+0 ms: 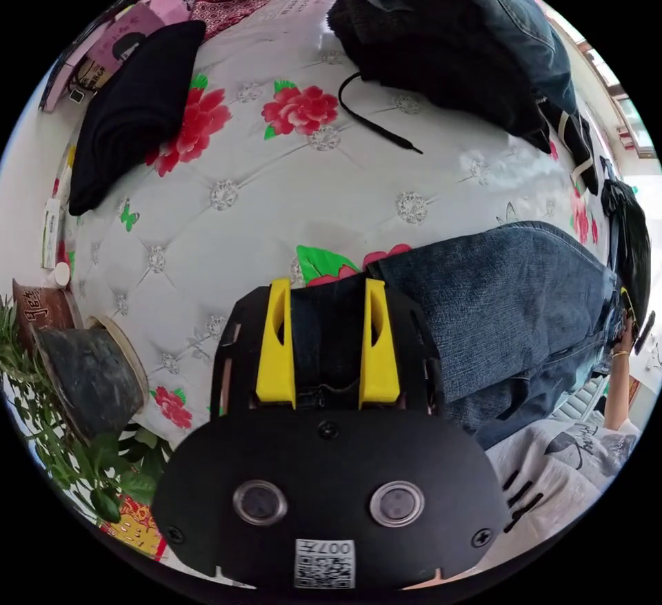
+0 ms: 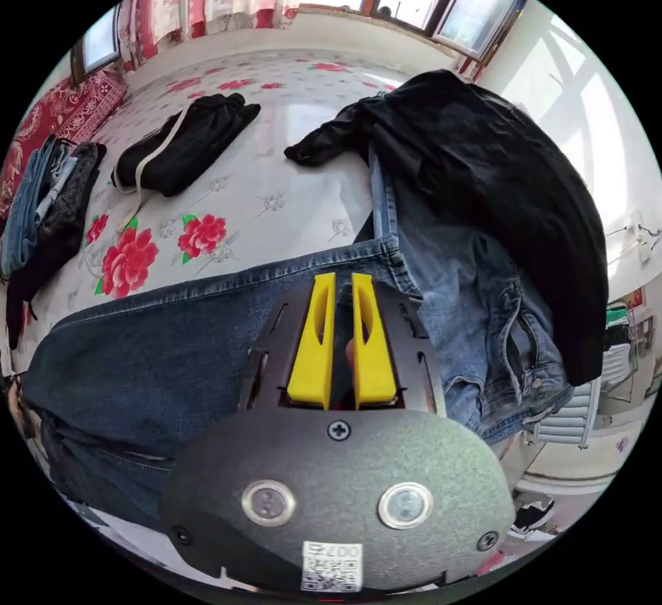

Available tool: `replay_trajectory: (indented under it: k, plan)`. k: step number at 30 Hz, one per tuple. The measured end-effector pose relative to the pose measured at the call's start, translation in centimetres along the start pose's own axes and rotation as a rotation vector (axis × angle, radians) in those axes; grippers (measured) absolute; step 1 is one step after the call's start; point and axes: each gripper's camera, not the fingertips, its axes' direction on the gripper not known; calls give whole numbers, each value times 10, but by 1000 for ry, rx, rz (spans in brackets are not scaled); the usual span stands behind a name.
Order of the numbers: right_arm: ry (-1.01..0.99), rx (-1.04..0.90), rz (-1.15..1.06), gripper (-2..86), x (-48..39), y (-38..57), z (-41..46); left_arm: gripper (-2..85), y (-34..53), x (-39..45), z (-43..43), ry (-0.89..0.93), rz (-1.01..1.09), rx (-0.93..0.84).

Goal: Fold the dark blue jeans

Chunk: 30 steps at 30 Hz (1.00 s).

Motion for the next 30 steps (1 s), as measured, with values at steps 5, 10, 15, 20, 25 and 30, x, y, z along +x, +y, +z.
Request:
replay_trajectory:
  k: [5, 10, 15, 20, 25, 30]
  plan:
    - [-91, 135, -118, 7, -49, 7, -17, 5, 2, 11, 7, -1, 93, 37]
    - [-280, -192, -183, 6, -103, 23, 67, -8, 0, 13, 9, -23, 142, 26]
    - [-193, -143, -263, -1, -128, 16, 74, -9, 12, -6, -35, 39, 66, 272]
    - [-105, -166, -182, -2, -136, -40, 100, -8, 4, -14, -72, 16, -100, 537]
    - [-57, -155, -12, -1, -136, -73, 93, 5, -9, -34, -48, -44, -244, 431]
    - [-393, -36, -163, 4, -150, -22, 17, 42, 85, -42, -64, -43, -246, 471]
